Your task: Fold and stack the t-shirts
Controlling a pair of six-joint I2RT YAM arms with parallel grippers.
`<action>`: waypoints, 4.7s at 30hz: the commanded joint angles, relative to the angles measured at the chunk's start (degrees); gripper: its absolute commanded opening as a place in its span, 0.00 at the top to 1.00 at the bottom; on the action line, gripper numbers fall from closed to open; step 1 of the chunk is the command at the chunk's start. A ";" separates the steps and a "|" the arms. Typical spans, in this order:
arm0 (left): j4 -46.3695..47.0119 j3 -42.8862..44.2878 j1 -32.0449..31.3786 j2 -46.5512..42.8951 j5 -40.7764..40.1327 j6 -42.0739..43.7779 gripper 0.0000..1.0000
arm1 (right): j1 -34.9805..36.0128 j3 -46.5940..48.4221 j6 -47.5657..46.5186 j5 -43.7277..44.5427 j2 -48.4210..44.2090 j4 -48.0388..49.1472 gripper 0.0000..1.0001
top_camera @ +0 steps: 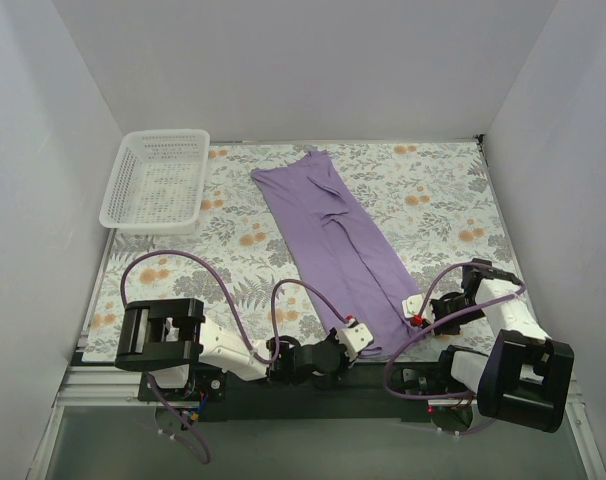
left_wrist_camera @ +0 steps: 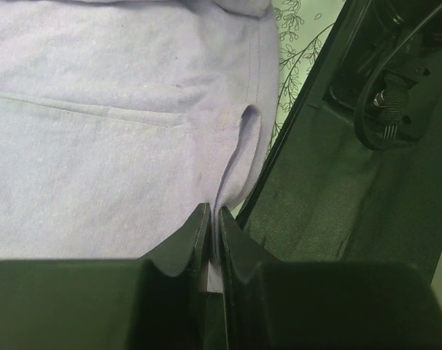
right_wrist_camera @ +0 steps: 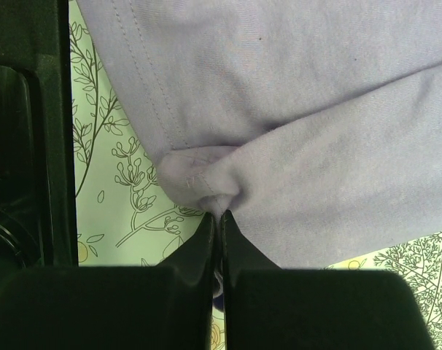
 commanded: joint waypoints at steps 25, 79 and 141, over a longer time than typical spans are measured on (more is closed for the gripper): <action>3.44 -1.83 1.76 -1.58 4.00 -1.54 1.00 | 1.09 5.10 -0.28 -0.03 1.58 -2.59 0.99; 3.53 -4.12 32.42 -11.07 27.72 3.91 1.00 | 24.20 42.88 28.10 -2.85 26.62 5.49 0.99; -13.96 27.61 62.23 14.50 35.92 8.32 0.68 | 29.57 86.40 66.23 7.78 65.65 20.69 0.88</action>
